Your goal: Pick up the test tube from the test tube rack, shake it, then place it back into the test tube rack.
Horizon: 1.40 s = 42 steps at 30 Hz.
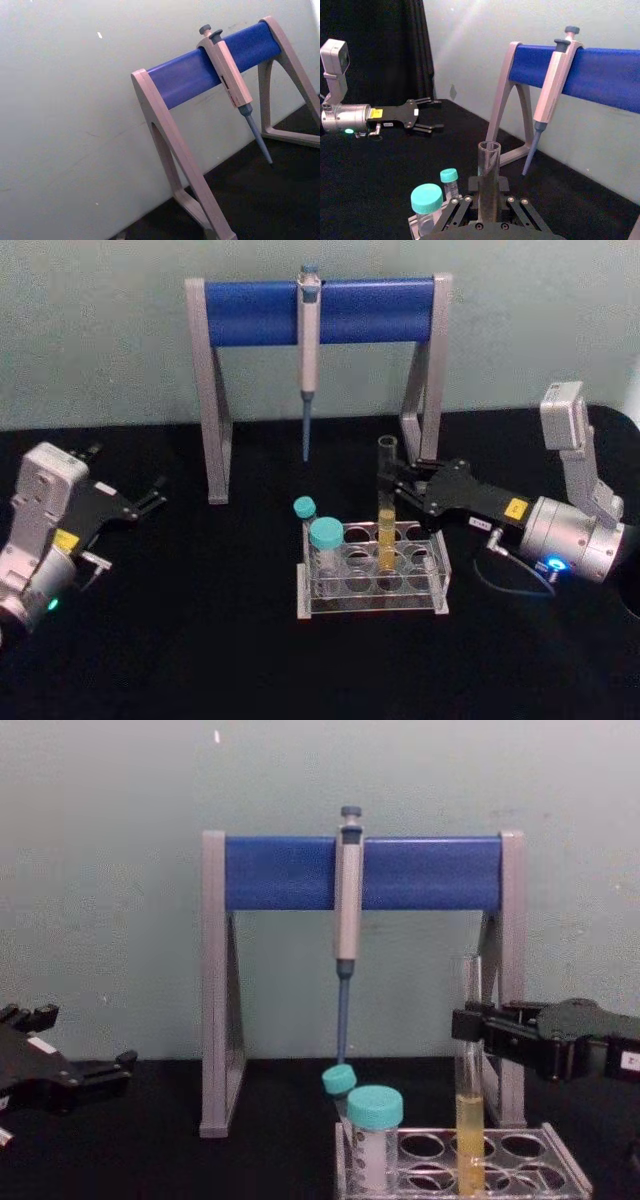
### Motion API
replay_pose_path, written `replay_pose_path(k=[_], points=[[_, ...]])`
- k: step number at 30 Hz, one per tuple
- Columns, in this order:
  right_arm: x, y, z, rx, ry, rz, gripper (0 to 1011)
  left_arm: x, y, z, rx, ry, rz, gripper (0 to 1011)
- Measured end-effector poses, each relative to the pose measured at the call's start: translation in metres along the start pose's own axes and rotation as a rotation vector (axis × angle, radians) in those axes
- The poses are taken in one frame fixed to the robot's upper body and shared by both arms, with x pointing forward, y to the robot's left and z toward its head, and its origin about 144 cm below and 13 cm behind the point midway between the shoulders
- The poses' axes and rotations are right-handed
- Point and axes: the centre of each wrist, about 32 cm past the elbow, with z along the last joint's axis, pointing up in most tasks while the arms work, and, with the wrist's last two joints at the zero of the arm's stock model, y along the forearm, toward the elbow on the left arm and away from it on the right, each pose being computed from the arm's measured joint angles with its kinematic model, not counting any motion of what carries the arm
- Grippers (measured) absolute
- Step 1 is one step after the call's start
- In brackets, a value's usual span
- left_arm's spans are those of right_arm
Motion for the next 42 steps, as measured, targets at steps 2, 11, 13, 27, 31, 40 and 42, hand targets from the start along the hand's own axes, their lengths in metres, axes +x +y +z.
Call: replay_pose_path(k=[2,11,13,27,31,40,42], points=[[-0.0001,0.0001,-0.0004,-0.002,0.000,0.001,228,0.0000,0.0000,0.0000,0.000,0.000,0.000,1001],[-0.0006,0.0002,-0.0026,-0.017,-0.001,0.004,228,0.0000,0.0000,0.0000,0.000,0.000,0.000,1001],[-0.0007,0.0002,-0.0031,-0.020,-0.001,0.003,228,0.0000,0.0000,0.0000,0.000,0.000,0.000,1001],[-0.0009,0.0002,-0.0048,-0.034,0.002,0.002,228,0.0000,0.0000,0.0000,0.000,0.000,0.000,1001],[-0.0009,0.0004,-0.0043,-0.038,0.004,-0.001,228,0.0000,0.0000,0.0000,0.000,0.000,0.000,1001],[-0.0009,0.0003,-0.0041,-0.037,0.002,-0.001,228,0.0000,0.0000,0.0000,0.000,0.000,0.000,1001],[-0.0009,0.0003,-0.0041,-0.037,0.002,-0.001,228,0.0000,0.0000,0.0000,0.000,0.000,0.000,1001]])
